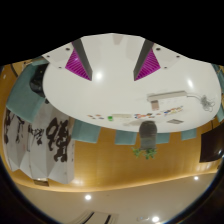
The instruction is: Unplug charger
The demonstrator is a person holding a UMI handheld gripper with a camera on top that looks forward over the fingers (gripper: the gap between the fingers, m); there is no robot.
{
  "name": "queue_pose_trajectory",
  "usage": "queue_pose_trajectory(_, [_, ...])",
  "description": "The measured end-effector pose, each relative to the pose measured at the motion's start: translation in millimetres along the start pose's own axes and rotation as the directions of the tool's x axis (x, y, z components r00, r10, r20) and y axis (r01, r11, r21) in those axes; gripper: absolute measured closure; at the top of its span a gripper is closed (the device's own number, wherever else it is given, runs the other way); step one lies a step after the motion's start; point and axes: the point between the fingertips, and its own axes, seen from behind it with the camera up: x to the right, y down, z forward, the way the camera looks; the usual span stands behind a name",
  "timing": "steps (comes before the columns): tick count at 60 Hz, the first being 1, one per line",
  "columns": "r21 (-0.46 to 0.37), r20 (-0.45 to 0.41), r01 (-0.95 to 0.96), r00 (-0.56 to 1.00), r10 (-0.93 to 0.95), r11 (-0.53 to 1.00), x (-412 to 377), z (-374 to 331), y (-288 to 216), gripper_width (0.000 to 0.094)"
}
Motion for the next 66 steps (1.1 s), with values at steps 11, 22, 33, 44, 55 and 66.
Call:
queue_pose_trajectory(11, [0.023,0.215,0.055,0.975,-0.058,0.998,-135,61,-9,0.0064])
queue_pose_trajectory(22, [0.035,0.301,0.063,0.951,-0.07,0.997,-211,133,-33,0.0064])
queue_pose_trajectory(33, [0.007,0.272,0.077,0.959,-0.076,0.997,-234,214,-44,0.0097])
queue_pose_trajectory(44, [-0.066,0.29,-0.029,0.956,0.047,0.997,-244,246,-44,0.0373])
queue_pose_trajectory(55, [-0.029,0.264,0.046,0.964,-0.037,0.999,-239,247,-47,0.0659])
queue_pose_trajectory(66, [-0.009,0.278,0.073,0.958,-0.067,0.997,-241,247,-51,0.0764])
